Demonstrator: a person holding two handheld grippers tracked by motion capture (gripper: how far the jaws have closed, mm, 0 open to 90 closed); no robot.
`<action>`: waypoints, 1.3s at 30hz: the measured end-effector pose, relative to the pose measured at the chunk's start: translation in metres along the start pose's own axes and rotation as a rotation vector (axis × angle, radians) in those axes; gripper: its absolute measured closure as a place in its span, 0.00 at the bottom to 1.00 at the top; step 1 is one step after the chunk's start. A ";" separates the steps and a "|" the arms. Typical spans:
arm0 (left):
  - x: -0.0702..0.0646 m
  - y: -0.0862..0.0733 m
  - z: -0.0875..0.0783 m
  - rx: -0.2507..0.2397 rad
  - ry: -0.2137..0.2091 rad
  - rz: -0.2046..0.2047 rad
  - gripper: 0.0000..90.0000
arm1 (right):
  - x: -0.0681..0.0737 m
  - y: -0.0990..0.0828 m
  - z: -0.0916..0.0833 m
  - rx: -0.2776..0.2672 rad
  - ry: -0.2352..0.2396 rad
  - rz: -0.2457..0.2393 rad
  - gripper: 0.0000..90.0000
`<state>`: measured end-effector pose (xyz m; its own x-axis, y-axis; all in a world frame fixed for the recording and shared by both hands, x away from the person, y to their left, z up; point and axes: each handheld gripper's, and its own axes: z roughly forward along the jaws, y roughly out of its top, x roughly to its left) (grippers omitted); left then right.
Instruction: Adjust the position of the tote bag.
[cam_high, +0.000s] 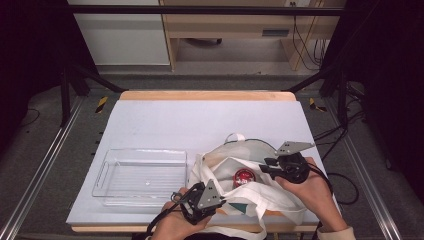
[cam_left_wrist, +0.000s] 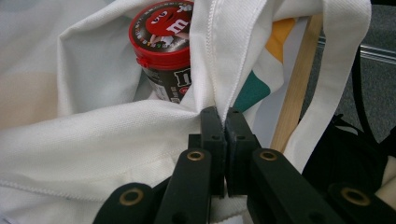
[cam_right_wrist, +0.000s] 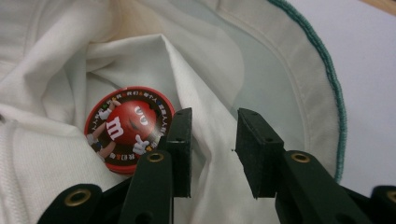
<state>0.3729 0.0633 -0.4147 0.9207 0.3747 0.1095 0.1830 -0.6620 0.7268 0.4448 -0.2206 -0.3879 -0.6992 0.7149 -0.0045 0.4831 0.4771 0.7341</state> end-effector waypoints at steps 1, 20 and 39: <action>0.000 0.000 0.000 0.000 0.000 0.000 0.98 | -0.001 -0.002 0.002 0.000 0.004 0.003 0.74; -0.001 0.000 -0.003 -0.002 -0.004 0.007 0.98 | -0.008 -0.019 0.024 0.092 0.008 0.030 0.98; 0.000 -0.010 0.001 0.033 -0.029 -0.004 0.98 | -0.037 -0.038 0.027 -0.006 -0.001 0.205 0.99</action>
<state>0.3709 0.0696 -0.4228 0.9295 0.3586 0.0865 0.1975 -0.6819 0.7042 0.4664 -0.2513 -0.4335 -0.5856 0.7975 0.1448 0.6120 0.3179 0.7241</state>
